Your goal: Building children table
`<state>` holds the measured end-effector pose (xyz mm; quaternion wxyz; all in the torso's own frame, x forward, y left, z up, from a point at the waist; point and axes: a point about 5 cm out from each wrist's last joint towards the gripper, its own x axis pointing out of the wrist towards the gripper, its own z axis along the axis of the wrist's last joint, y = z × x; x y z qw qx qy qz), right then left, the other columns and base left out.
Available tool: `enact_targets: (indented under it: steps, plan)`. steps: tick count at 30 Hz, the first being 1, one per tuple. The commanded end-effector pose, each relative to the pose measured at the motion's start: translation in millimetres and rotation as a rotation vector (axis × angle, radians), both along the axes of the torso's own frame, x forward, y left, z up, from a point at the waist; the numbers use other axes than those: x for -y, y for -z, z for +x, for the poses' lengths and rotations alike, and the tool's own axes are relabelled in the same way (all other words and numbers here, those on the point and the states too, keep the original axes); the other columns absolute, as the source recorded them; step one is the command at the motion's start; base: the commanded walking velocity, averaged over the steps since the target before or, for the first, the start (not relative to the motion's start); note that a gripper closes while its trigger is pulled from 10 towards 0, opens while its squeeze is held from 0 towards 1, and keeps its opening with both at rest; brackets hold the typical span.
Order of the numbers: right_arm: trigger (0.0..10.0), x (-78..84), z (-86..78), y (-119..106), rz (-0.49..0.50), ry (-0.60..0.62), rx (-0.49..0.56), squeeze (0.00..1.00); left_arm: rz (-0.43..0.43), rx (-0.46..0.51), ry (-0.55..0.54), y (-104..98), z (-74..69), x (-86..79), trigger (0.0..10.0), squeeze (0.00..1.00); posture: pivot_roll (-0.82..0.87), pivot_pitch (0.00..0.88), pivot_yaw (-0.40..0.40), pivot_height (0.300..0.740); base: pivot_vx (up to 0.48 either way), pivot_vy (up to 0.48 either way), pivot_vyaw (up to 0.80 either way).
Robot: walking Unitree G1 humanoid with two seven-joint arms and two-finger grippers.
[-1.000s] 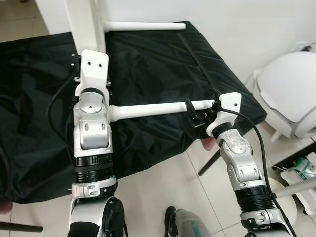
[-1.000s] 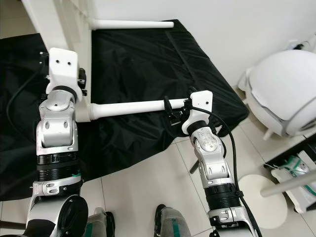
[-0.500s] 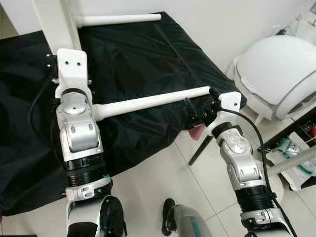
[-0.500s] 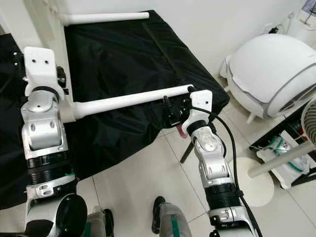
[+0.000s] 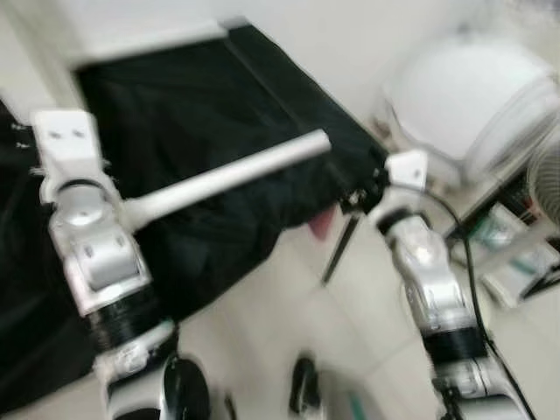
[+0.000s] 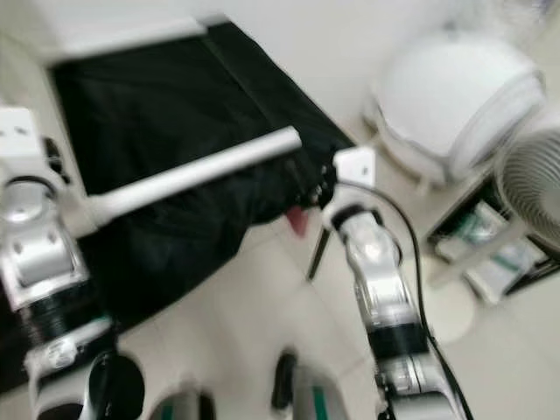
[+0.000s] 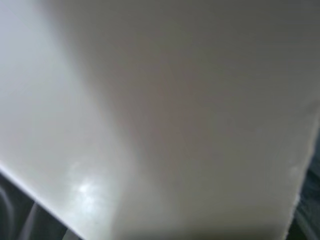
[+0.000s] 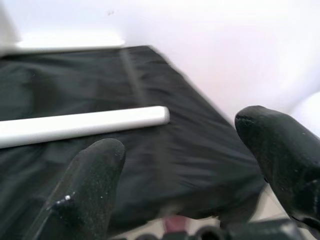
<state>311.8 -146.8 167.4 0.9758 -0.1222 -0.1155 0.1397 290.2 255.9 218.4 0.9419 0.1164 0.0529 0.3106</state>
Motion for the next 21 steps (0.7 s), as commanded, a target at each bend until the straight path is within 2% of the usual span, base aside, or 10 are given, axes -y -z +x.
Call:
enact_targets:
  steps: [1,15,16,17,18,19,20,21]
  plan:
    - [10.0,-1.9,0.2,2.7,-0.006,-0.008,-0.014,0.00,0.202,-0.064,-0.647,19.2,-31.1,-27.1,0.0,0.00,0.00,0.097,-0.010,0.740,0.000,0.000,0.00]
    - [10.0,-2.7,0.1,2.5,-0.012,-0.017,-0.015,0.00,0.237,-0.086,-0.716,19.7,-42.0,-43.7,0.0,0.00,0.00,0.100,-0.013,0.740,0.000,0.000,0.00]
    - [10.0,-2.7,0.1,2.5,-0.012,-0.018,-0.015,0.00,0.238,-0.087,-0.721,19.6,-42.9,-45.6,0.3,0.00,0.00,0.100,-0.012,0.740,0.000,0.000,0.00]
    - [10.0,-2.3,0.2,2.5,-0.013,-0.017,-0.014,0.00,0.236,-0.090,-0.716,20.0,-43.1,-46.2,4.6,0.00,0.00,0.099,-0.012,0.740,0.000,0.000,0.00]
    - [10.0,-2.3,0.2,2.5,-0.013,-0.017,-0.014,0.00,0.236,-0.090,-0.716,20.0,-43.1,-46.2,4.6,0.00,0.00,0.099,-0.012,0.740,0.000,0.000,0.00]
    - [10.0,-2.1,0.3,2.5,-0.013,-0.016,-0.014,0.00,0.237,-0.096,-0.712,20.7,-43.1,-45.9,6.9,0.00,0.00,0.099,-0.012,0.740,0.000,0.000,0.00]
    - [10.0,-2.1,0.3,2.5,-0.013,-0.016,-0.014,0.00,0.237,-0.096,-0.712,20.7,-43.1,-45.9,6.9,0.00,0.00,0.099,-0.012,0.740,0.000,0.000,0.00]
    - [10.0,-2.0,0.2,2.8,-0.013,-0.017,-0.015,0.00,0.244,-0.104,-0.712,21.7,-43.5,-43.6,8.4,0.00,0.00,0.100,-0.011,0.740,0.000,0.000,0.00]
